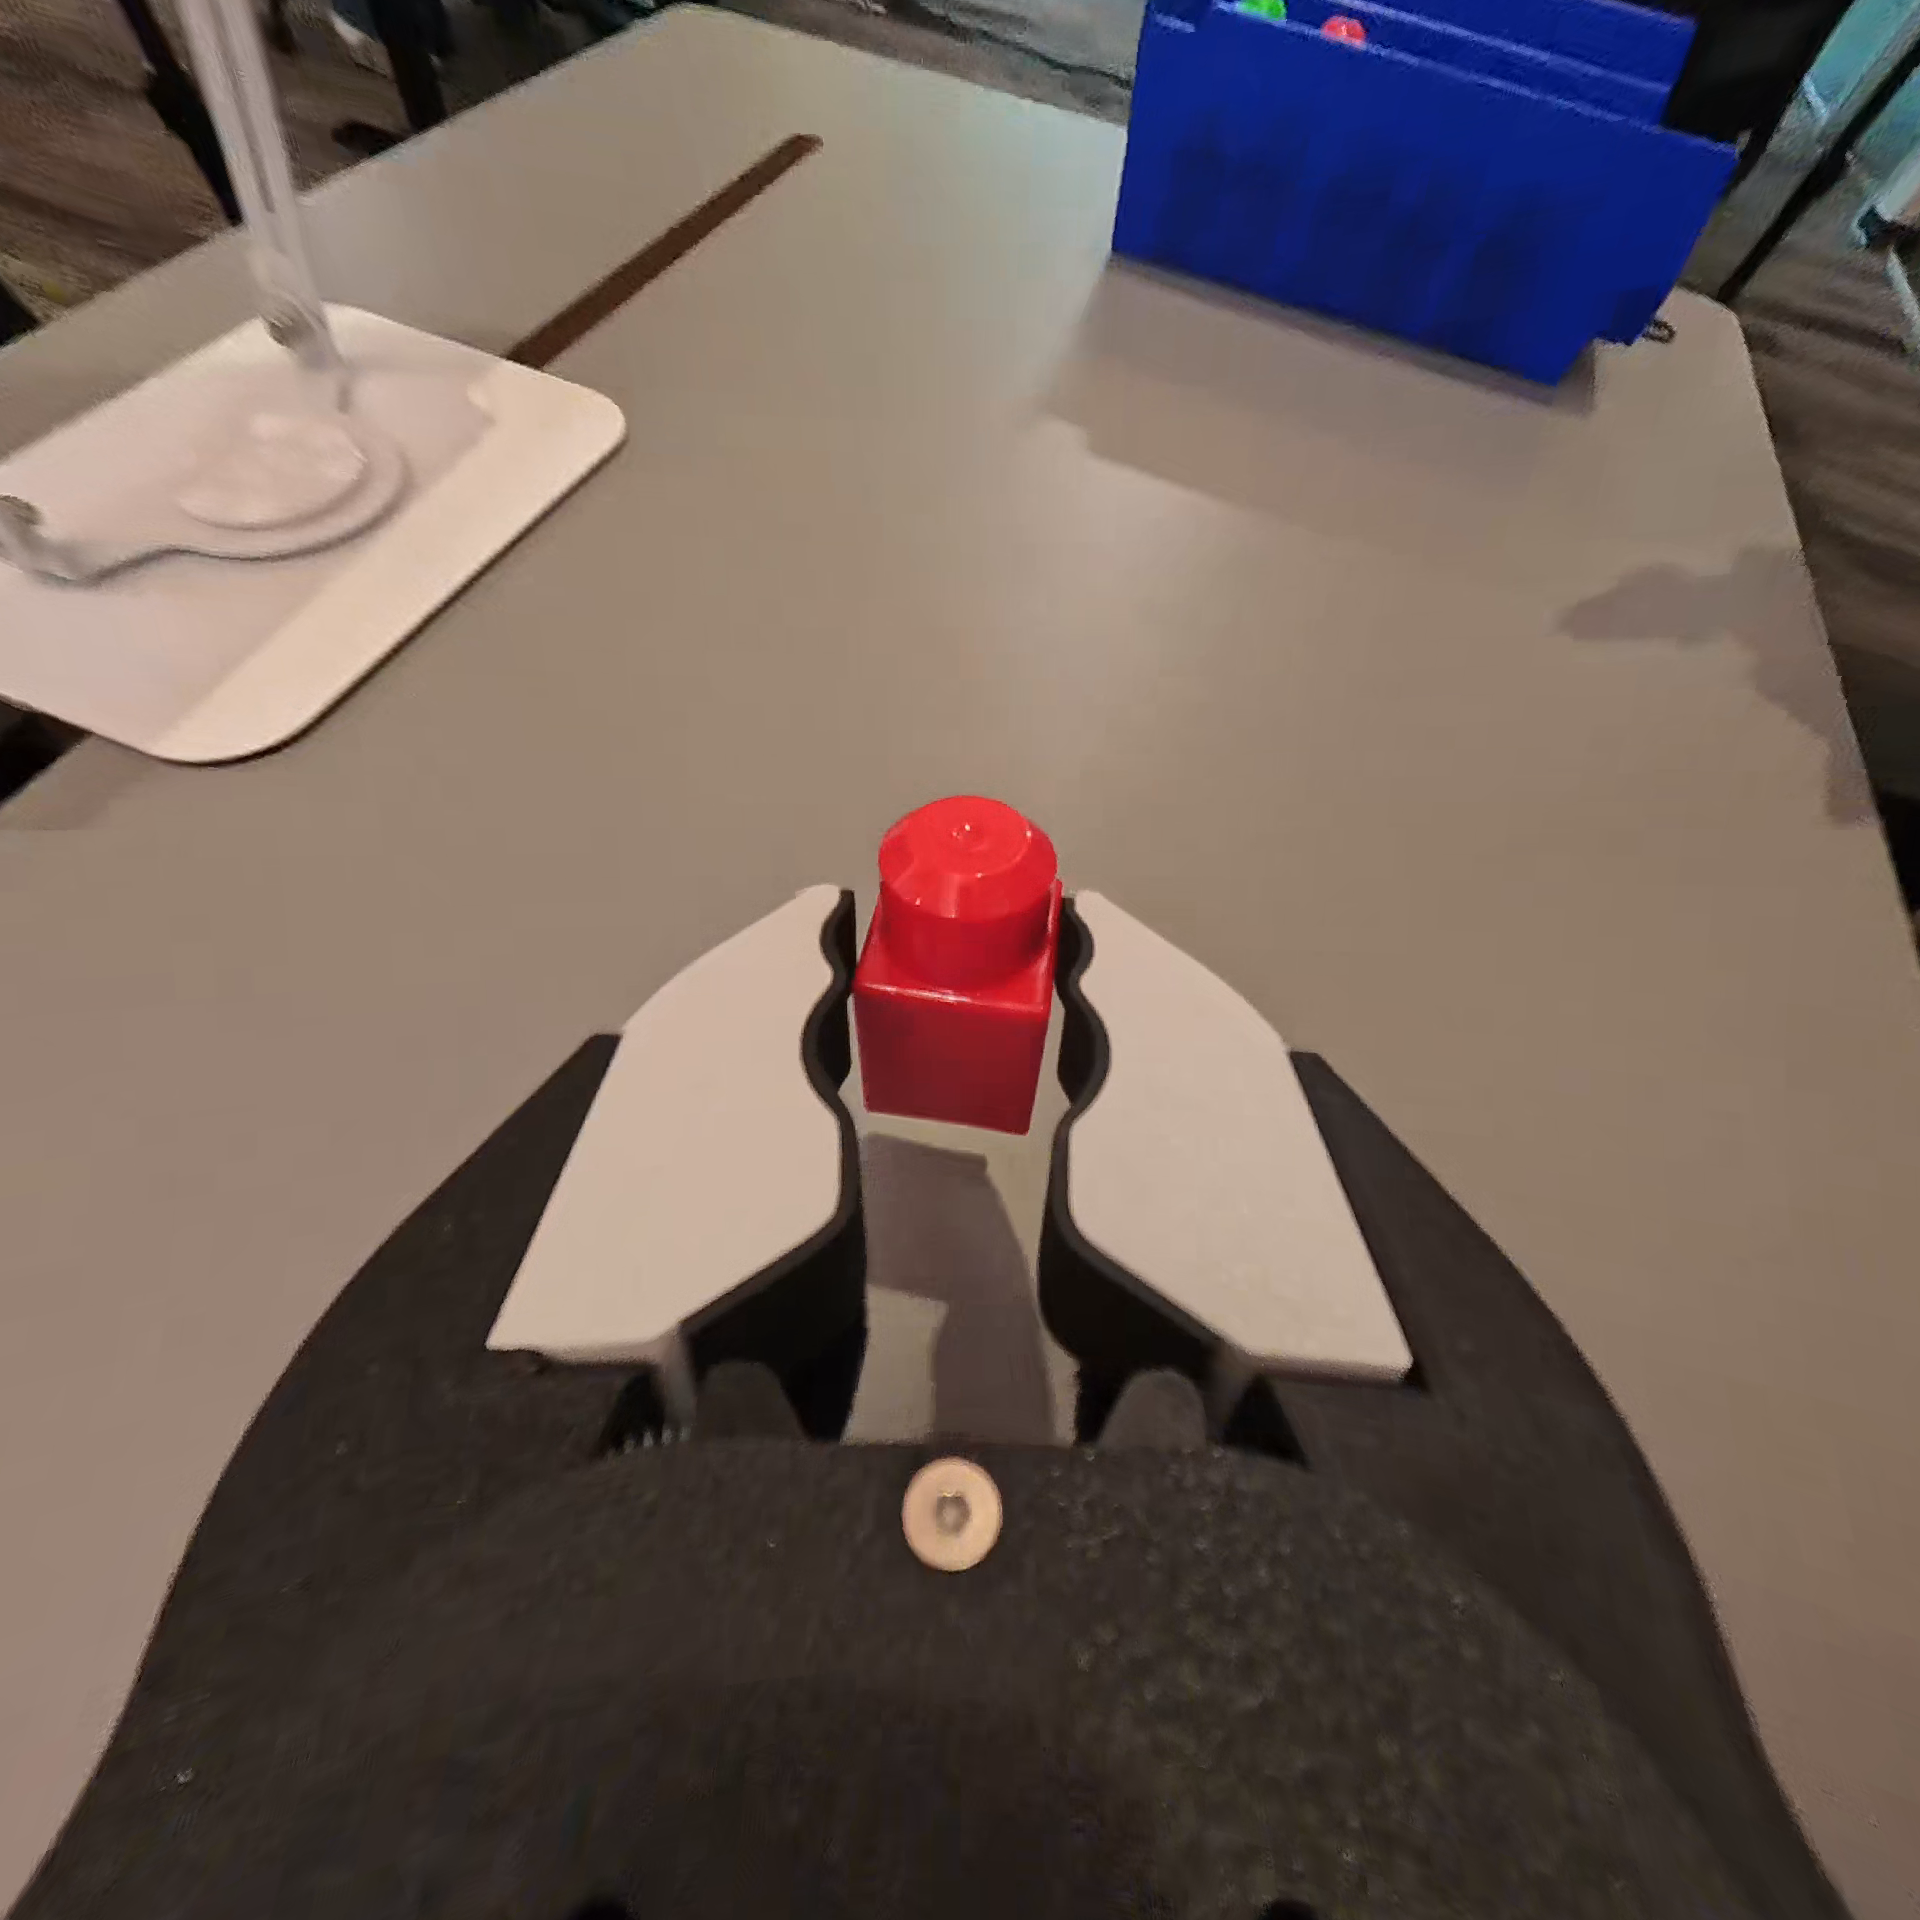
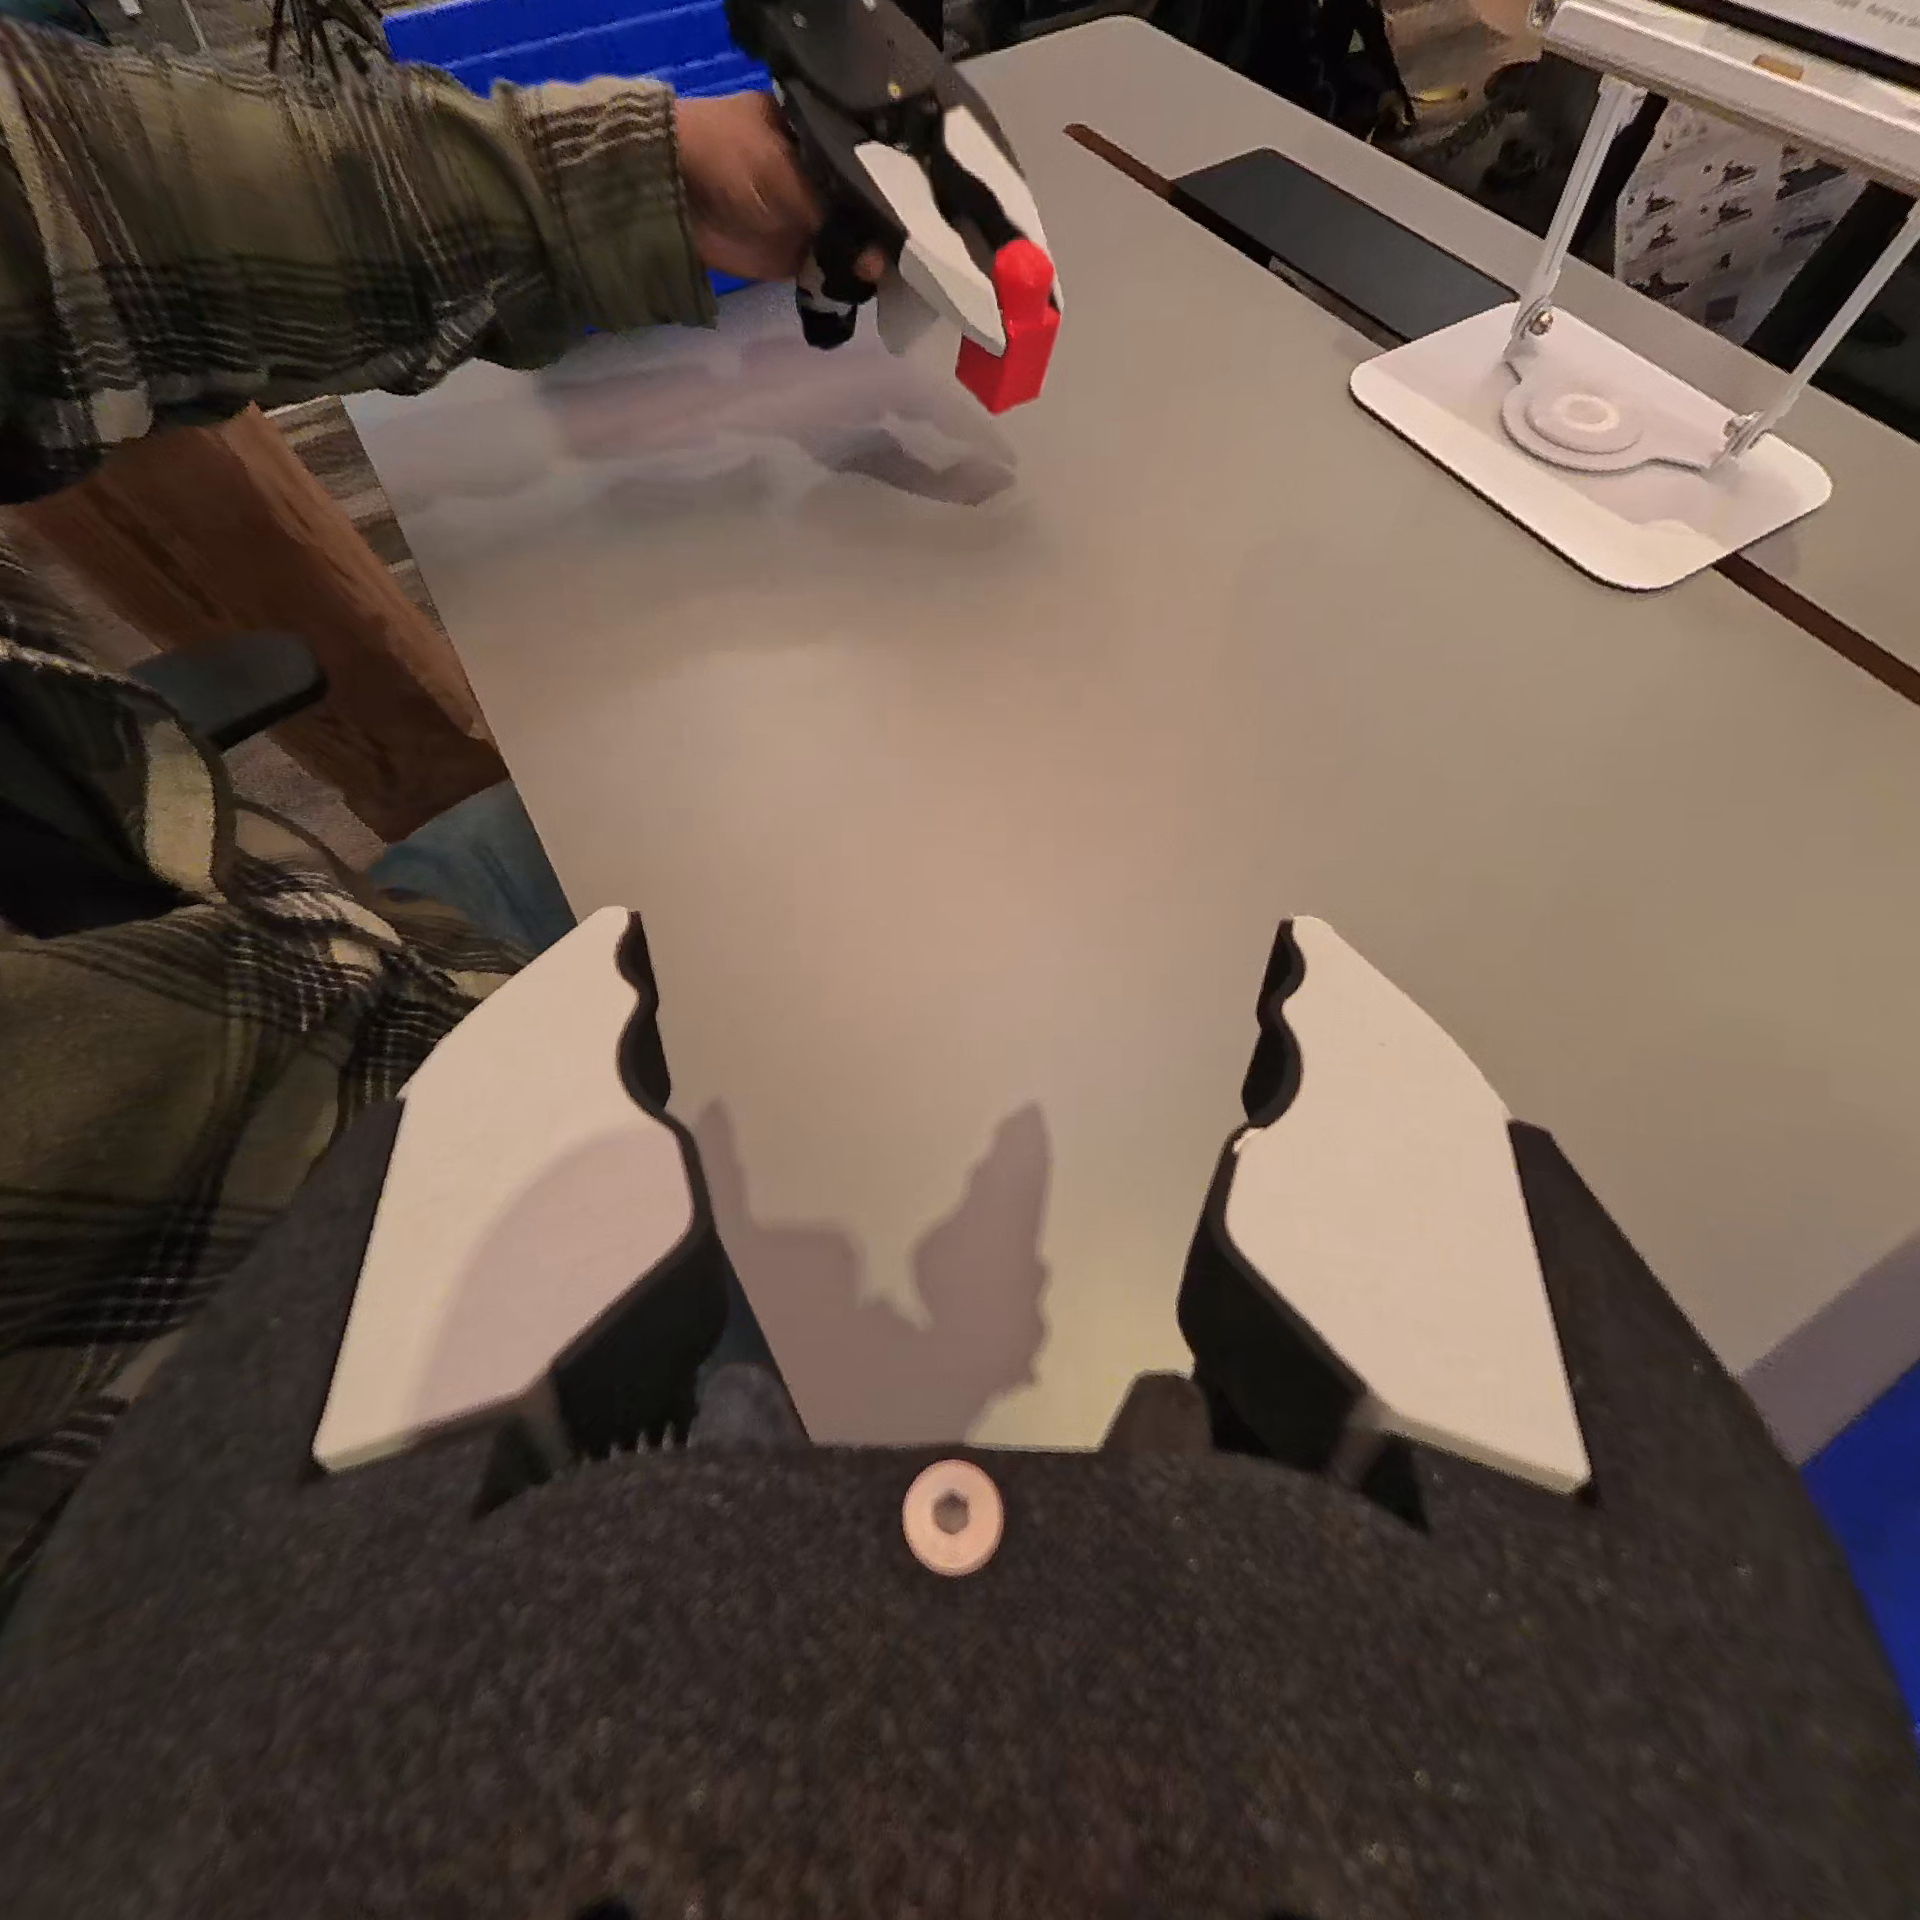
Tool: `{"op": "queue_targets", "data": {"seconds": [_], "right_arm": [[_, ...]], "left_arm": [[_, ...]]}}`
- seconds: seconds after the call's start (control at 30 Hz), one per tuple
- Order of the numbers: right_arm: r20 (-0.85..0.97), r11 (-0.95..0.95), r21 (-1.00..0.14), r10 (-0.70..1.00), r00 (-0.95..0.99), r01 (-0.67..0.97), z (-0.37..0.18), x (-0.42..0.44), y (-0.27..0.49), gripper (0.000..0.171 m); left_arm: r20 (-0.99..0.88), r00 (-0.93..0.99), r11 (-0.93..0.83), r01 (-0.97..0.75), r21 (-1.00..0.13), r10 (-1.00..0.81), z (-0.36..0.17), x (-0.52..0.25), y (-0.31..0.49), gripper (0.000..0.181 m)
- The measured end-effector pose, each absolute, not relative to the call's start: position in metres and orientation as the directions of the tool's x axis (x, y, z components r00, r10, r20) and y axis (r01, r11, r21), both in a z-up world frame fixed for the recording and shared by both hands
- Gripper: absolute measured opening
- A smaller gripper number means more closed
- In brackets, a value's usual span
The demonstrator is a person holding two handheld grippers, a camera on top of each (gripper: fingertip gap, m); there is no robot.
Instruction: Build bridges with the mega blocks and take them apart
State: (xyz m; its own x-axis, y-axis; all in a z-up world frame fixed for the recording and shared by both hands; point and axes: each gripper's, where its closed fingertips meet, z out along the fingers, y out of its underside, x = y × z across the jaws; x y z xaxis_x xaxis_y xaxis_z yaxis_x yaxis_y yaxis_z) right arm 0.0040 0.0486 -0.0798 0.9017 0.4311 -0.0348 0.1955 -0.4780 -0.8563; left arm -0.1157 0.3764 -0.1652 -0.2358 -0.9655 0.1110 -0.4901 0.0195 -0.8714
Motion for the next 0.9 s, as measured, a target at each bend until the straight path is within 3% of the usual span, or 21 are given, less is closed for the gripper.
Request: {"op": "queue_targets", "data": {"seconds": [0.33, 0.47, 0.9], "right_arm": [[-0.056, -0.508, -0.842, 0.419, 0.906, 0.182, -0.088, 0.007, 0.044, 0.109], [-0.055, -0.514, -0.837, 0.422, 0.905, 0.189, -0.087, 0.007, 0.046, 0.109], [-0.044, -0.525, -0.823, 0.441, 0.897, 0.217, -0.087, 0.002, 0.053, 0.109]], "left_arm": [[0.140, -0.260, 0.065, -0.646, -0.760, -0.955, -0.221, -0.103, 0.379, 0.037], [0.188, -0.246, 0.008, -0.628, -0.779, -0.951, -0.222, -0.102, 0.383, 0.037], [0.126, -0.277, 0.103, -0.684, -0.722, -0.953, -0.230, -0.119, 0.391, 0.036]]}}
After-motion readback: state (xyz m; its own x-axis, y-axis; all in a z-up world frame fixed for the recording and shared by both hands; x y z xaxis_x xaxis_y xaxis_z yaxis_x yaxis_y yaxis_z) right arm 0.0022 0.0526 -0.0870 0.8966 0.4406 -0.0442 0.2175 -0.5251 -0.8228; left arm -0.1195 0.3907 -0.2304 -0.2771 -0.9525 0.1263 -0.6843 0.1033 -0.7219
